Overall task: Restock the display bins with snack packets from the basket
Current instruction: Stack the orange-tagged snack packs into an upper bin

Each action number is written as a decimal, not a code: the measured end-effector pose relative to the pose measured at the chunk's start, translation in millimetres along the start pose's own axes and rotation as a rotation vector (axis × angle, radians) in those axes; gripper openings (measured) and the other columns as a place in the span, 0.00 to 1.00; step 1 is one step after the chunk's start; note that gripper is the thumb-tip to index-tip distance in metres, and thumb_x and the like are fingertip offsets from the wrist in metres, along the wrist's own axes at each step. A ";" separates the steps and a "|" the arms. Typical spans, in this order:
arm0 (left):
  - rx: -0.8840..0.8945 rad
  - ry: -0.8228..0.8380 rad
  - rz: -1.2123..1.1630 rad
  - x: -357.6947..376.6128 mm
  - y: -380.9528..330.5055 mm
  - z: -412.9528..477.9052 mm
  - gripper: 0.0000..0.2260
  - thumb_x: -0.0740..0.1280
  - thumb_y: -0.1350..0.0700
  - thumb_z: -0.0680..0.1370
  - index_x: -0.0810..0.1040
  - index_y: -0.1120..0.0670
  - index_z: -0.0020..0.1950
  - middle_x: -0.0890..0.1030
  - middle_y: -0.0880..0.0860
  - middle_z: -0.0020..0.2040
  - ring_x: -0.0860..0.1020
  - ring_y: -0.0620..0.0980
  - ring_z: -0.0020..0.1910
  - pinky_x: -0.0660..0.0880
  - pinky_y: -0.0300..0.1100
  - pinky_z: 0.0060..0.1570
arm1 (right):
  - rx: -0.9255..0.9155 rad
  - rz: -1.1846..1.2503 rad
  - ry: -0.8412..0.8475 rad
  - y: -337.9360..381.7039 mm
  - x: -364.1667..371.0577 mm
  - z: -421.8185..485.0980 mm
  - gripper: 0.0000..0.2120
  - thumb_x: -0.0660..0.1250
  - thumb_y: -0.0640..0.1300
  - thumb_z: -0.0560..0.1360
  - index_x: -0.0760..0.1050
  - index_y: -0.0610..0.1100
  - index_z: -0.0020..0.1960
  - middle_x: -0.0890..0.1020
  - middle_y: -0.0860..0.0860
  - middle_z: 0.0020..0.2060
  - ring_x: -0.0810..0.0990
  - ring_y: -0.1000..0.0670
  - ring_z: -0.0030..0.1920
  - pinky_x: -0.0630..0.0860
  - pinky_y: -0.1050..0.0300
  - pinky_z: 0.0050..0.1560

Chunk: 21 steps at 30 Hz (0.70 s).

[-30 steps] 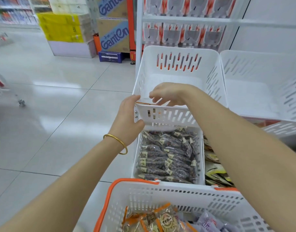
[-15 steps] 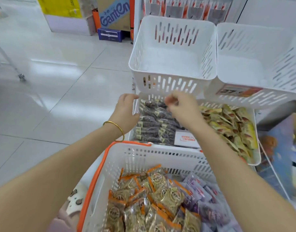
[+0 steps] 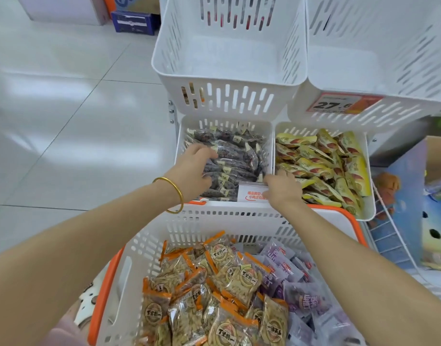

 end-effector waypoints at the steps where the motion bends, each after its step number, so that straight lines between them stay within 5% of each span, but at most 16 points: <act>1: 0.003 0.004 0.007 1.4 -0.4 -1.1 0.22 0.63 0.65 0.76 0.67 0.55 0.69 0.62 0.54 0.70 0.64 0.52 0.68 0.65 0.41 0.65 | -0.007 0.034 -0.037 -0.5 -1.2 -1.1 0.13 0.65 0.45 0.77 0.74 0.46 0.61 0.72 0.43 0.61 0.67 0.40 0.64 0.69 0.45 0.59; 5: -0.083 -0.005 -0.072 2.7 -7.3 0.3 0.19 0.62 0.63 0.77 0.67 0.56 0.68 0.66 0.55 0.66 0.72 0.52 0.61 0.70 0.38 0.57 | -0.049 0.272 -0.254 0.8 -29.6 -17.9 0.09 0.65 0.43 0.77 0.75 0.46 0.56 0.78 0.48 0.52 0.76 0.45 0.51 0.70 0.54 0.41; 7: -0.246 0.010 -0.353 2.2 -15.5 1.4 0.19 0.63 0.59 0.79 0.66 0.59 0.68 0.72 0.55 0.60 0.77 0.53 0.55 0.76 0.39 0.49 | -0.072 0.426 -0.359 7.1 -49.2 -37.3 0.08 0.65 0.44 0.77 0.73 0.44 0.55 0.79 0.49 0.47 0.76 0.48 0.43 0.68 0.55 0.36; 10: -0.408 0.117 -0.820 -1.3 -30.3 1.0 0.20 0.62 0.53 0.79 0.68 0.62 0.67 0.77 0.57 0.57 0.80 0.53 0.53 0.80 0.47 0.49 | -0.230 0.702 -0.397 28.5 -68.9 -68.8 0.08 0.67 0.45 0.75 0.72 0.45 0.52 0.79 0.50 0.44 0.77 0.50 0.42 0.75 0.53 0.39; 13: -0.349 0.071 -1.000 -16.3 -41.8 -4.0 0.10 0.63 0.57 0.79 0.75 0.62 0.56 0.80 0.59 0.50 0.81 0.55 0.47 0.81 0.48 0.45 | -0.436 0.937 -0.188 47.2 -84.3 -87.0 0.16 0.72 0.46 0.71 0.73 0.50 0.57 0.77 0.56 0.49 0.77 0.57 0.47 0.76 0.60 0.47; 15: -0.313 -0.006 -0.930 -30.8 -41.3 -6.9 0.02 0.64 0.63 0.78 0.76 0.58 0.48 0.80 0.57 0.44 0.80 0.57 0.43 0.80 0.52 0.46 | -0.500 1.011 -0.044 51.4 -91.6 -89.7 0.20 0.71 0.45 0.73 0.73 0.52 0.63 0.75 0.55 0.56 0.77 0.59 0.51 0.76 0.60 0.53; 17: -0.293 -0.035 -0.822 -46.8 -35.9 -9.3 0.08 0.63 0.67 0.77 0.75 0.54 0.45 0.80 0.57 0.42 0.79 0.58 0.44 0.78 0.58 0.51 | -0.547 1.046 -0.050 54.7 -100.1 -91.6 0.16 0.67 0.40 0.75 0.74 0.50 0.61 0.75 0.53 0.56 0.77 0.60 0.52 0.75 0.60 0.54; 21: -0.158 -0.032 -0.494 -79.5 -29.7 -9.0 0.13 0.61 0.68 0.75 0.77 0.50 0.50 0.81 0.59 0.48 0.81 0.56 0.48 0.79 0.50 0.50 | -0.599 0.658 -0.607 62.3 -130.9 -80.1 0.19 0.67 0.42 0.74 0.72 0.49 0.65 0.74 0.51 0.59 0.72 0.51 0.59 0.69 0.56 0.57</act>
Point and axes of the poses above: each hand's wrist, its own z-axis towards the middle knuckle, its own x-axis out of the palm, y = z × x, the point moved 1 cm from there along z, towards the middle knuckle
